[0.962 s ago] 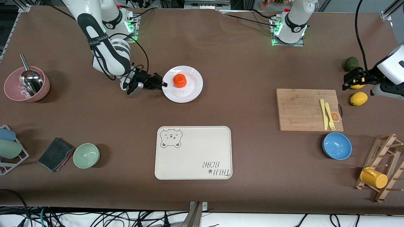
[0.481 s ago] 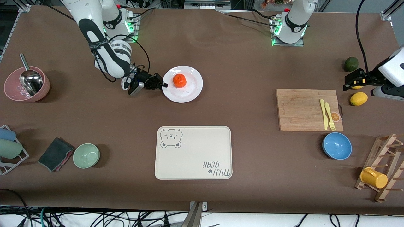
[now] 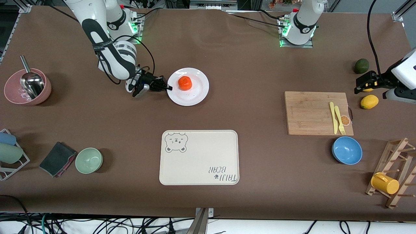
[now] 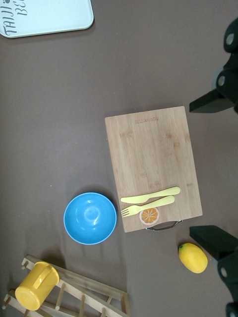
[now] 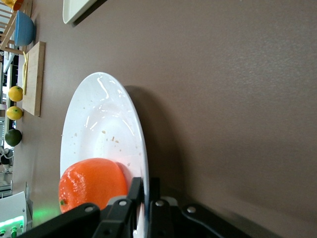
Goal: Place orange and plate with both arms
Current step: 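Close the right gripper on the white plate rim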
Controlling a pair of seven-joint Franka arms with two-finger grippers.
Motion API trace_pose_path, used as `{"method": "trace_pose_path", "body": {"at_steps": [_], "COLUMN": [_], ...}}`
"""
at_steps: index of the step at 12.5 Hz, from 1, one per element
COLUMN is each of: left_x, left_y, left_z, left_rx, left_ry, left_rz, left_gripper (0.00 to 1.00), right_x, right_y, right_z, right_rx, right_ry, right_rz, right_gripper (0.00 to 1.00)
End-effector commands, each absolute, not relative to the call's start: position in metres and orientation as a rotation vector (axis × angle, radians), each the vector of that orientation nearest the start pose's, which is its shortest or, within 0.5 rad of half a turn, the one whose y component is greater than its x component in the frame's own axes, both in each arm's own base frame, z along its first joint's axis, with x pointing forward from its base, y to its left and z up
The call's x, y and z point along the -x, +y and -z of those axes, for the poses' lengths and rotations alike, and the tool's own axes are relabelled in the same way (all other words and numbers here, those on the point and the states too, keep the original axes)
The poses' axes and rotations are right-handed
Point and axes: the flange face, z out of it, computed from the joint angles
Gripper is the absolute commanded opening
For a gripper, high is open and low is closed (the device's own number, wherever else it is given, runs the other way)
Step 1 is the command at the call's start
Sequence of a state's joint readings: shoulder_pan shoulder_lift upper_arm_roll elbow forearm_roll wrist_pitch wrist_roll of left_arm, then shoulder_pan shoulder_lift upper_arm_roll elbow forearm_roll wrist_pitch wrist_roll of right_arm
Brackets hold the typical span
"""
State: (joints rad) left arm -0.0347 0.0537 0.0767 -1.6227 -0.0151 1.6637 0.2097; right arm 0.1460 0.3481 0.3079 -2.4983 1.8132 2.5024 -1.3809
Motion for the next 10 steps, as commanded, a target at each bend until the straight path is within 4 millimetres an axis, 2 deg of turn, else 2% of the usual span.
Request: {"method": "trace_pose_path", "body": {"at_steps": [1,7,10], "left_x": [-0.575,-0.576,-0.576], "left_y": [0.025,0.026,0.026], "left_z": [-0.585,-0.582,-0.581], "left_rx": [3.157,3.158,3.158], "left_ry": [0.29,0.287,0.287], "left_rz": [-0.003,-0.017,-0.02], "left_gripper": [1.0,1.0,1.0], "right_x": [-0.369,-0.376,-0.406], "right_y": [0.191,0.191,0.196], "right_z": [-0.132,-0.136,-0.157], "right_rx": [2.297,2.282,2.236], "right_ry": [-0.104,-0.06,0.136], "right_rz": [0.162,0.176,0.173], "right_gripper": [0.0,0.0,0.0]}}
